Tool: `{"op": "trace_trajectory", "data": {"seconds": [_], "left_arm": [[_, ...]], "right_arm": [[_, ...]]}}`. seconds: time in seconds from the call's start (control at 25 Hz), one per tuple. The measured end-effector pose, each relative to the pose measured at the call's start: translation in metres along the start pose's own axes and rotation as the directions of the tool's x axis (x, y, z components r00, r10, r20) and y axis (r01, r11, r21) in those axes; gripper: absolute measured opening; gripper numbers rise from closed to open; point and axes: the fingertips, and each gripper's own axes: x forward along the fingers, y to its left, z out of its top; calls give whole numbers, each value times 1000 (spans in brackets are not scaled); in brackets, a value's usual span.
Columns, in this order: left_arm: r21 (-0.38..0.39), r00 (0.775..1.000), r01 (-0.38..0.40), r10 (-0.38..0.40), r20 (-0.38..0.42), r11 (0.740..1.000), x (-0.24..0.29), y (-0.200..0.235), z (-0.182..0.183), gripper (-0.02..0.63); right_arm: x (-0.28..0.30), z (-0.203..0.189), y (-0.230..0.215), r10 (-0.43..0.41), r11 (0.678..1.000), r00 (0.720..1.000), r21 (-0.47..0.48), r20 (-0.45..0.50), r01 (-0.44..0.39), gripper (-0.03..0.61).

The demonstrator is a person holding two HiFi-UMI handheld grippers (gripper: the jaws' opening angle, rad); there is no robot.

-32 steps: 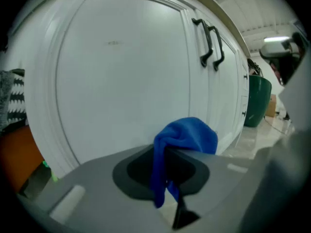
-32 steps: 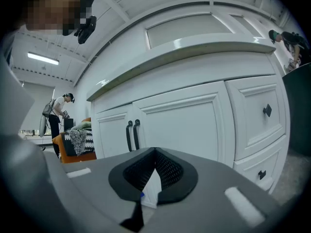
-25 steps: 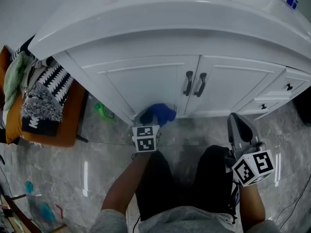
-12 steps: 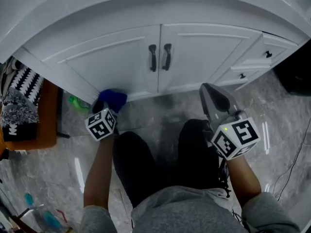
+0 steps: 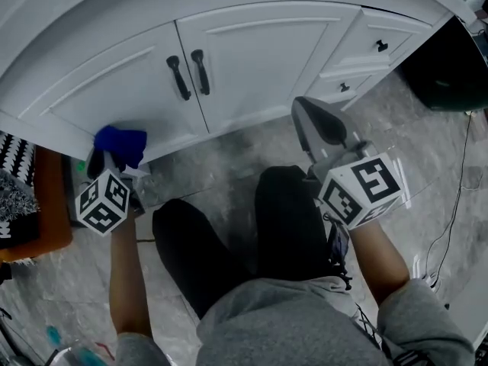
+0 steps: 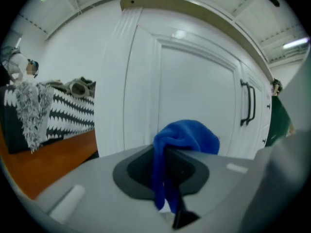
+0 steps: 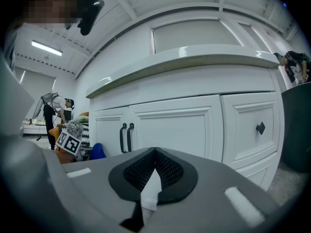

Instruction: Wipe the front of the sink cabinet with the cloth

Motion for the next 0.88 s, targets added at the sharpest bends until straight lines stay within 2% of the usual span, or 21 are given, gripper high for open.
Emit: {"op": "trace_trajectory", "data": {"seconds": [0.16, 0.32, 0.6, 0.72, 0.88], "left_arm": [[129, 977, -3, -24, 210, 992, -28, -15, 91, 59], [141, 956, 26, -66, 287, 990, -43, -32, 142, 60], [117, 952, 81, -112, 286, 990, -44, -61, 152, 60], [143, 944, 138, -173, 280, 980, -40, -91, 153, 60], [187, 920, 233, -279, 277, 954, -34, -145, 153, 60]], "right_arm": [[1, 3, -1, 8, 1000, 1000, 4, 13, -8, 0], [4, 5, 3, 26, 1000, 999, 17, 32, -26, 0], [1, 13, 5, 35, 999, 998, 23, 54, -36, 0], [1, 11, 6, 36, 999, 998, 34, 55, -38, 0], [2, 10, 4, 40, 998, 998, 38, 56, -42, 0]]}}
